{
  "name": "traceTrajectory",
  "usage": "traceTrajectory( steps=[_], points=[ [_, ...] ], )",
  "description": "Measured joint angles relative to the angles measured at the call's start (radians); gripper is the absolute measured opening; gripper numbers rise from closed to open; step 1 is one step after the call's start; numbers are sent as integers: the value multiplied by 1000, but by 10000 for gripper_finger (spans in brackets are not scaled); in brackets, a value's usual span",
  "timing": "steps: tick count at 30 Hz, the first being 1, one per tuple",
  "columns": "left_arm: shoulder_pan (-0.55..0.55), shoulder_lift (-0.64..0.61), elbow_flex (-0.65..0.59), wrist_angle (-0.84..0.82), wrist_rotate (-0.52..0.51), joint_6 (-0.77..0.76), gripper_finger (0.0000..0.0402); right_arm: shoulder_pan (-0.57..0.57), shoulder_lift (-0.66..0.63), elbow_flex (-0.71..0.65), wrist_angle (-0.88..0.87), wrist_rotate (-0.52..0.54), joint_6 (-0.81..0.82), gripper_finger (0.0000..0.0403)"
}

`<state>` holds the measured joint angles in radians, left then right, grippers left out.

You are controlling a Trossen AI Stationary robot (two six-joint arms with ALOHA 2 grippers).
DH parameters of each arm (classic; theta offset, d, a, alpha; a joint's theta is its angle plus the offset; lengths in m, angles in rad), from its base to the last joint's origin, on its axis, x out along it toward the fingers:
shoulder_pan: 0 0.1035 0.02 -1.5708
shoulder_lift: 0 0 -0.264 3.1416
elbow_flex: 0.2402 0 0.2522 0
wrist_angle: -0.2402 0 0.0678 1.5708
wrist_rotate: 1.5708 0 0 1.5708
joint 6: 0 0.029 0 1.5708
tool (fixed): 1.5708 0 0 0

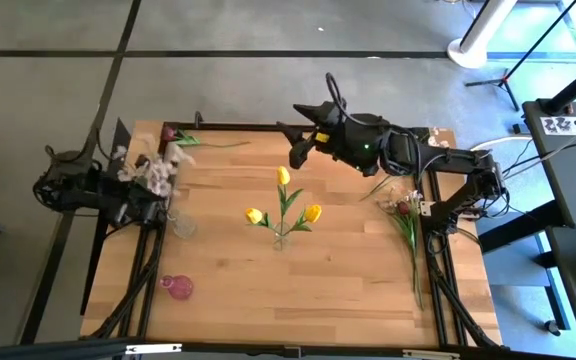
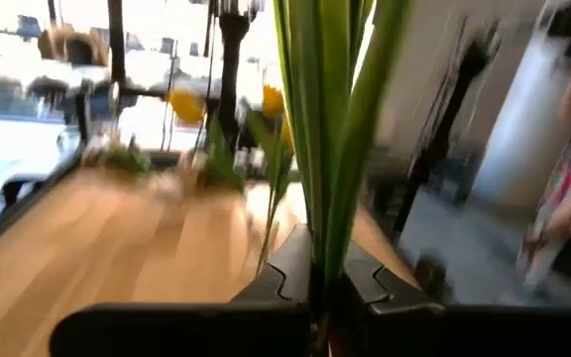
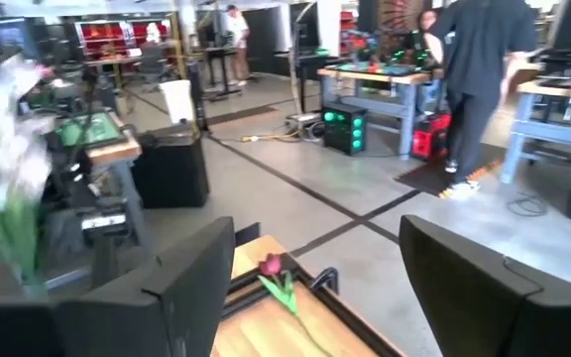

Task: Sort flowers into vase by color
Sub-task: Put the top right white flowers into the left transparent vase

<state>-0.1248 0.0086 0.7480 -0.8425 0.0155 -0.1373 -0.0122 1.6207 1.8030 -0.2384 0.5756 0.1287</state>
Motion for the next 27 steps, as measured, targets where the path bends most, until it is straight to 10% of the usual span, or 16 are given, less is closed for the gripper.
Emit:
traceTrajectory(
  steps=[27],
  points=[
    [8,-4,6,-83,-262,-250,8,51,0,0,-5,20,-10,277]
  ],
)
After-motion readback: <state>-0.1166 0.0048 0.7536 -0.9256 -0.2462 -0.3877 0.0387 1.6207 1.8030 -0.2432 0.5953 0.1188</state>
